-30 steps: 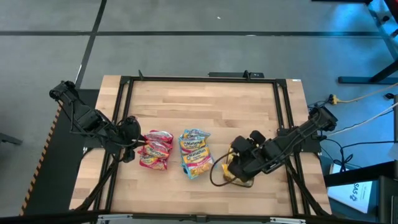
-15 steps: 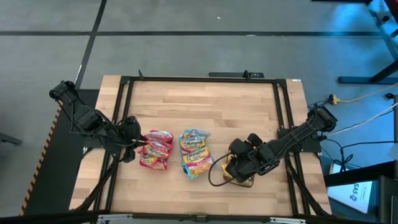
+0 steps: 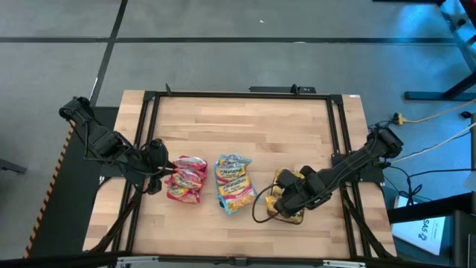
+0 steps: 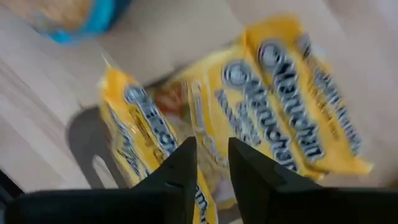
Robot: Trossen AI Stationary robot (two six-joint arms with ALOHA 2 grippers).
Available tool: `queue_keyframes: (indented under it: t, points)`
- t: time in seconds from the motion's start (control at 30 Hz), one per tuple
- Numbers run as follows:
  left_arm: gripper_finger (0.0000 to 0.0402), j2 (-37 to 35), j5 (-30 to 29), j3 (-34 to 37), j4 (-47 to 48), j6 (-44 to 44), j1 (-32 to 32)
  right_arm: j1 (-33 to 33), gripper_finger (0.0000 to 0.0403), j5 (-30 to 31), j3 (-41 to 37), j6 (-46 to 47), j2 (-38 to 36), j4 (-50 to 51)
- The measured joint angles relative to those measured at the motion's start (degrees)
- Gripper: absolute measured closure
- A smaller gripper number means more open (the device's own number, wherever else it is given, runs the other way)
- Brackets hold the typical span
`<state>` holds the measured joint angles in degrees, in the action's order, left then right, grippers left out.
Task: Sort Maruchan noodles
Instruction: Put the yellow noodle pack into the black bin
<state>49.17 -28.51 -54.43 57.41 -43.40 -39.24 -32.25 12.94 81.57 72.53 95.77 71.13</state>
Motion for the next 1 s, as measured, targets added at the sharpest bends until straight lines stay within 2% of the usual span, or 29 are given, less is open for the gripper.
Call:
queue_keyframes:
  t: [0.17, 0.33, 0.87, 0.93, 1.0]
  points:
    - [0.0331, 0.0, 0.0, 0.0, 0.1, 0.5, 0.0, 0.0, 0.0326, -4.9, -3.5, -0.6, 0.0, -5.7]
    - [0.0331, 0.0, -0.1, 0.0, 0.7, 0.5, 0.0, 0.0, 0.0332, -11.3, -5.1, -2.2, 0.0, -6.7]
    - [0.0331, 0.0, -2.3, 0.0, 1.1, 0.5, 0.0, 0.0, 0.0348, -16.0, -5.2, -5.3, 0.0, -11.6]
    - [0.0331, 0.0, -2.3, 0.0, 1.1, 0.4, 0.0, 0.0, 0.0348, -15.8, -5.2, -5.3, 0.0, -12.1]
    - [0.0331, 0.0, -2.3, 0.0, 1.1, 0.4, 0.0, 0.0, 0.0348, -12.2, -5.2, -4.8, 0.0, -11.4]
